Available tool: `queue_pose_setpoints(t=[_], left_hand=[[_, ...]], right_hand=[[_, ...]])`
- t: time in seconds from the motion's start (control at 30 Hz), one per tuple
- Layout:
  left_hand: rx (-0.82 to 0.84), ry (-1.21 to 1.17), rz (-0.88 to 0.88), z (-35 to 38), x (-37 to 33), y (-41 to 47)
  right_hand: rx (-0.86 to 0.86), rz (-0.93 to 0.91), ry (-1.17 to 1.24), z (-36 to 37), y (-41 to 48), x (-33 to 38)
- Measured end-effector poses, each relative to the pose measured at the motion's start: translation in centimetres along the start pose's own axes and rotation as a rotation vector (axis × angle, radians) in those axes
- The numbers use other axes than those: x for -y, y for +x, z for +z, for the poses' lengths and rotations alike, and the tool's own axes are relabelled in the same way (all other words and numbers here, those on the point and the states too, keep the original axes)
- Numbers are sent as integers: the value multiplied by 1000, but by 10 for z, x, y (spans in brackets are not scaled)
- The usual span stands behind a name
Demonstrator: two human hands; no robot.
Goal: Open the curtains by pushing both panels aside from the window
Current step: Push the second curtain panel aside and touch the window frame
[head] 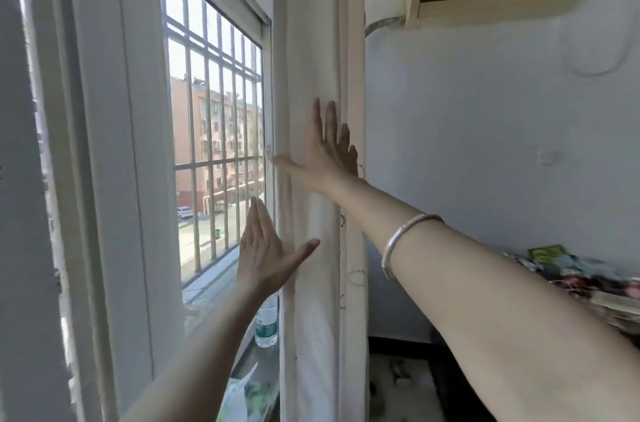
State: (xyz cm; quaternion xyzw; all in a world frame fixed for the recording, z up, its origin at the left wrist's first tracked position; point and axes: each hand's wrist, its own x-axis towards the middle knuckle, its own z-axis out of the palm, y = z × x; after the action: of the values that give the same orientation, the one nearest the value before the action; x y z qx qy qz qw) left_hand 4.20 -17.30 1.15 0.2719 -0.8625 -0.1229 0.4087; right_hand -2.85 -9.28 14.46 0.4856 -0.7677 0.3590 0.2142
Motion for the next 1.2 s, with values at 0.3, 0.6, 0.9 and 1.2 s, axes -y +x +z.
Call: queue_pose_setpoints(t=[0.3,0.6,0.9,1.2], left_hand=[[-35,-117,-29,71,-12,67],[-98,-67,-25,183,-24,170],[-113,123,-81,292,-5,270],[2,-1,-100,388,3,391]], right_hand=[[-182,55,-51,31,59,-42],[-288,70,-142,71,165,-135],[-247,78,-128,134,261,-241],[-297,110,-185,199,370,-333]])
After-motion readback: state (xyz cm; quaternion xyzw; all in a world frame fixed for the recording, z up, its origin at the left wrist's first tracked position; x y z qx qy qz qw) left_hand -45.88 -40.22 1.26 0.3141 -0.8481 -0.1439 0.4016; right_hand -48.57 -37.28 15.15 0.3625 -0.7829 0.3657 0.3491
